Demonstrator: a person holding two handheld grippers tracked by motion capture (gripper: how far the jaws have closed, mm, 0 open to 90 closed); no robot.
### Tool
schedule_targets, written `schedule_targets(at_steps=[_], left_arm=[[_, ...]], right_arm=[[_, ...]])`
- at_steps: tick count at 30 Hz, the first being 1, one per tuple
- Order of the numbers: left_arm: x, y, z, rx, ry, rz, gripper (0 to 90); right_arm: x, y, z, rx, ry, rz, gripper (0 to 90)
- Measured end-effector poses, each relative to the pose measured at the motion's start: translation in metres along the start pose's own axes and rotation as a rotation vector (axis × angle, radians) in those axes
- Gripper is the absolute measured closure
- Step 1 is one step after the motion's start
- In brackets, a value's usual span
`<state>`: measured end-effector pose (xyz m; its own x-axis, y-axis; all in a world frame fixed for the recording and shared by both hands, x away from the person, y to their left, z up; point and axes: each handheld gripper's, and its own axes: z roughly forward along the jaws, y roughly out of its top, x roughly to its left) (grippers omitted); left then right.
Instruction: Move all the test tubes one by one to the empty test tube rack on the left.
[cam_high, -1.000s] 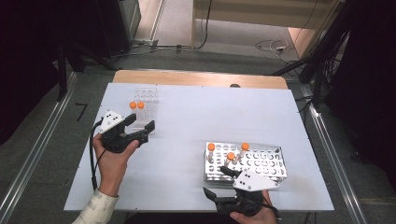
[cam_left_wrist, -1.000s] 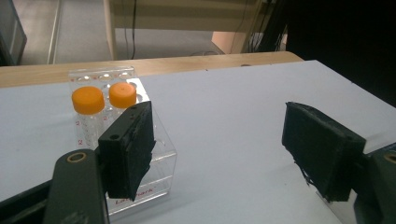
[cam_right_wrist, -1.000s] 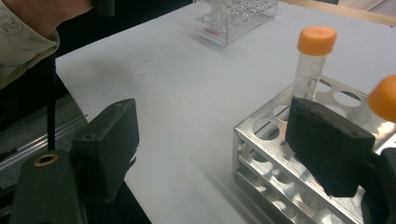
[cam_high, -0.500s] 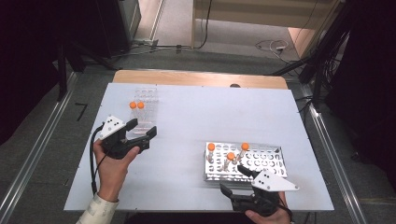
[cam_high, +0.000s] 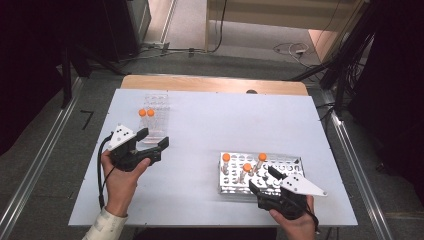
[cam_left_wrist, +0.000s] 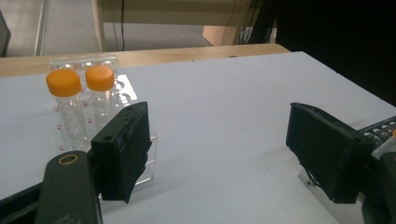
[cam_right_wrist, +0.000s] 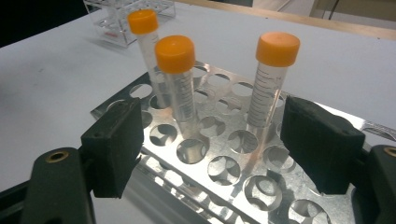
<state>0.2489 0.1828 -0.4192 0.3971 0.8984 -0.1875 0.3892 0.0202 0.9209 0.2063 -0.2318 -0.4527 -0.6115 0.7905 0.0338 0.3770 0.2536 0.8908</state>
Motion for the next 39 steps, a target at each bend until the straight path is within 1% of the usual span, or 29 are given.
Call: schedule_targets(at_steps=[2, 3, 6, 10, 14, 18, 20, 23, 35, 39], left_arm=[[0.000, 0.000, 0.000, 0.001, -0.001, 0.000, 22.3], [0.000, 0.000, 0.000, 0.001, 0.000, 0.000, 22.3], [0.000, 0.000, 0.000, 0.000, -0.001, -0.001, 22.3], [0.000, -0.001, 0.001, 0.003, -0.003, 0.002, 22.4], [0.000, -0.001, 0.002, 0.006, -0.007, -0.003, 22.4], [0.000, -0.002, 0.002, 0.005, -0.008, -0.007, 22.4], [0.000, -0.002, 0.002, 0.008, -0.008, -0.005, 22.4], [0.000, -0.002, 0.002, 0.010, -0.009, -0.003, 22.4], [-0.001, -0.003, 0.003, 0.013, -0.011, -0.003, 22.5], [-0.001, -0.003, 0.003, 0.012, -0.010, -0.005, 22.5]], right_arm=[[-0.002, 0.001, 0.004, 0.000, -0.026, 0.001, 22.6], [-0.004, 0.001, 0.005, 0.001, -0.032, 0.008, 23.9], [-0.009, 0.002, 0.010, 0.005, -0.064, 0.022, 29.5], [-0.012, 0.005, 0.016, 0.008, -0.077, 0.032, 39.6], [-0.014, 0.006, 0.021, 0.020, -0.095, 0.045, 46.6], [-0.017, 0.007, 0.024, 0.029, -0.105, 0.059, 52.5], [-0.017, 0.007, 0.026, 0.030, -0.107, 0.063, 53.8], [-0.017, 0.008, 0.029, 0.037, -0.102, 0.060, 56.1], [-0.016, 0.011, 0.036, 0.057, -0.121, 0.048, 70.0], [-0.016, 0.011, 0.035, 0.054, -0.120, 0.049, 71.2]])
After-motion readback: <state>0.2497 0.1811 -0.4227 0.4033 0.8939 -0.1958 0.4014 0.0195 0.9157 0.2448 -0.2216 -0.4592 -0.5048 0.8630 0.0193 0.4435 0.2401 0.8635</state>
